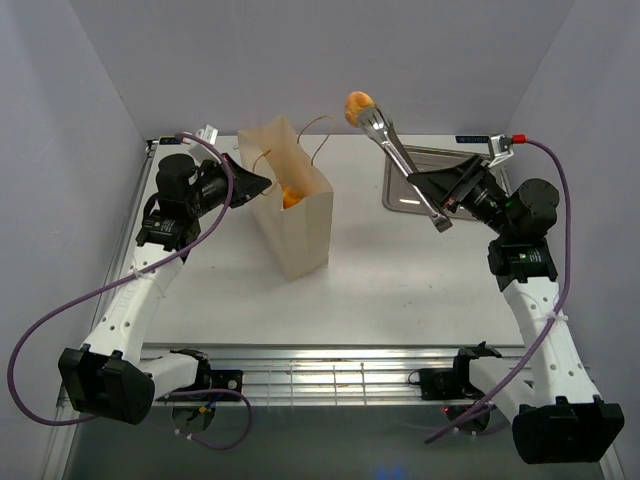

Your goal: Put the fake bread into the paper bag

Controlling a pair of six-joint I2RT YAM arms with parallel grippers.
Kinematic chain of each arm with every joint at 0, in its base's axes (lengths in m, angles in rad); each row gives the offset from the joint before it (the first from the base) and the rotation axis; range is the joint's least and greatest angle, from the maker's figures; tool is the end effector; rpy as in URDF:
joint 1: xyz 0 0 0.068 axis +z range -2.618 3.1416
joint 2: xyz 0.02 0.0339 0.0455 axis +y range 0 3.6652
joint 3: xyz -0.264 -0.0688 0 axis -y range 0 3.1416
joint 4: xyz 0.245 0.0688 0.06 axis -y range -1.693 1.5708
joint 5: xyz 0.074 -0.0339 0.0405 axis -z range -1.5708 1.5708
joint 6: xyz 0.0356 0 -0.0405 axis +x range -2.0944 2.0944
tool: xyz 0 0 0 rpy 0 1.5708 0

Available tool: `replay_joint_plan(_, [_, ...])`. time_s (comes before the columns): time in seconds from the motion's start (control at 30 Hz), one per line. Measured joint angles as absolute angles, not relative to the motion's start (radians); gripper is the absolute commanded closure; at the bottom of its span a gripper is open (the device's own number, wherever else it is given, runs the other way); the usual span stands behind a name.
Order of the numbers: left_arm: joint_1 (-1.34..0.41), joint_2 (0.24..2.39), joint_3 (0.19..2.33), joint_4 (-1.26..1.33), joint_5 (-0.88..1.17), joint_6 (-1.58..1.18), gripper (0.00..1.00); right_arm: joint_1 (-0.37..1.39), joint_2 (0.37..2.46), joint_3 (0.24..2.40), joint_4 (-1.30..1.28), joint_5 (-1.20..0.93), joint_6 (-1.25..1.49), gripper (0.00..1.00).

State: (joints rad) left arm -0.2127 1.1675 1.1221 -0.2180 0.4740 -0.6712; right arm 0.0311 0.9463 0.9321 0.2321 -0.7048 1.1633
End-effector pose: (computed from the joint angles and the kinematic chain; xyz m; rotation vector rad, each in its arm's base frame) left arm 0.2565 -0.0720 0.3776 -0.0896 1.9342 -1.0395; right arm 0.2094 0.0296 0.4060 0.2143 1.5595 1.4377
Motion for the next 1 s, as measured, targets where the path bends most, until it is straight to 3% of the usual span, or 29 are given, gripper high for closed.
replay_joint_plan(0.27, [-0.213,1.164,1.121,-0.228,0.466,-0.677,1.00,0.309,0.927,0.967,0.134,-0.618,1.122,0.91])
replay_joint_plan(0.57, [-0.213,1.150,1.121,-0.235,0.460,-0.681,1.00,0.435,0.976,0.946,0.105,-0.545,1.100,0.86])
replay_joint_plan(1.0, [-0.213,1.141,1.121,-0.247,0.457,-0.680,1.00,0.447,1.007,0.917,0.118,-0.527,1.113,0.59])
